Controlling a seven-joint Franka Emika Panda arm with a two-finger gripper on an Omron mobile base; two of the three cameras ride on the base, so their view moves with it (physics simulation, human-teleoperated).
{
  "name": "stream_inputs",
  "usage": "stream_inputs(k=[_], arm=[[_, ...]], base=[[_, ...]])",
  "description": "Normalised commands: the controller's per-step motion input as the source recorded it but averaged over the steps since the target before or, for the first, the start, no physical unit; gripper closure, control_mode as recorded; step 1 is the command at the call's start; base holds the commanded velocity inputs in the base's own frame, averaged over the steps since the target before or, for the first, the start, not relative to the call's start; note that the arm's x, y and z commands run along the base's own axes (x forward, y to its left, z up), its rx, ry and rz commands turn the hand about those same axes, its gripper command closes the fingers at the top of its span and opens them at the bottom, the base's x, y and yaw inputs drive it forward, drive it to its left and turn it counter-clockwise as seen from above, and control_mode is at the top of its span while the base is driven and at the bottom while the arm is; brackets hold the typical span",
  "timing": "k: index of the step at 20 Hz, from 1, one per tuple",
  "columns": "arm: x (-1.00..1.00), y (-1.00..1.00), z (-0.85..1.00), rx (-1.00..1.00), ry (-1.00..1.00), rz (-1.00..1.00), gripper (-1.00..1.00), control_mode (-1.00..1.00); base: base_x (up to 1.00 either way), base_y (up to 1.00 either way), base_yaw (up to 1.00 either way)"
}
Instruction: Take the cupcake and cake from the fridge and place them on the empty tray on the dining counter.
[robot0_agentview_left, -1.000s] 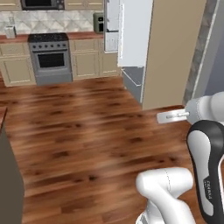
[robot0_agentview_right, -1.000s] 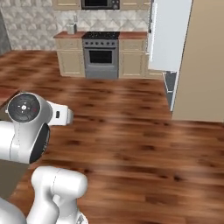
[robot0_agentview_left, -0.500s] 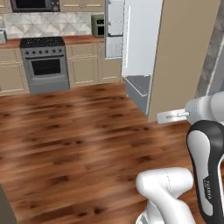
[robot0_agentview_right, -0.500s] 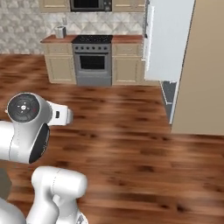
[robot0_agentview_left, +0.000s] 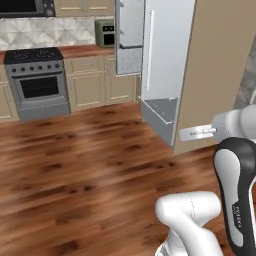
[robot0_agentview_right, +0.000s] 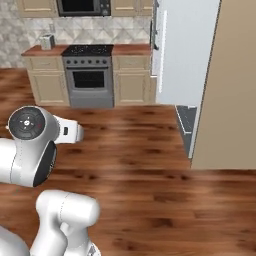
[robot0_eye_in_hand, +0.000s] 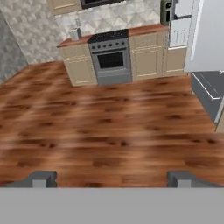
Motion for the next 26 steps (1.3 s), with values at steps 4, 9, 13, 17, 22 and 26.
stream_inputs(k=[4, 9, 13, 17, 22, 26], arm=[[0.0, 0.0, 0.0, 0.0, 0.0, 0.0, -1.0, 1.0], [0.0, 0.0, 0.0, 0.0, 0.0, 0.0, -1.0, 1.0], [0.0, 0.0, 0.0, 0.0, 0.0, 0.0, -1.0, 1.0], [0.0, 0.0, 0.0, 0.0, 0.0, 0.0, -1.0, 1.0], [0.0, 0.0, 0.0, 0.0, 0.0, 0.0, -1.0, 1.0], [0.0, 0.0, 0.0, 0.0, 0.0, 0.0, -1.0, 1.0]], base=[[1.0, 0.49, -0.2], [1.0, 0.68, -0.2], [1.0, 0.77, -0.29], [1.0, 0.74, -0.35], [1.0, 0.83, -0.43], [1.0, 0.89, -0.48]])
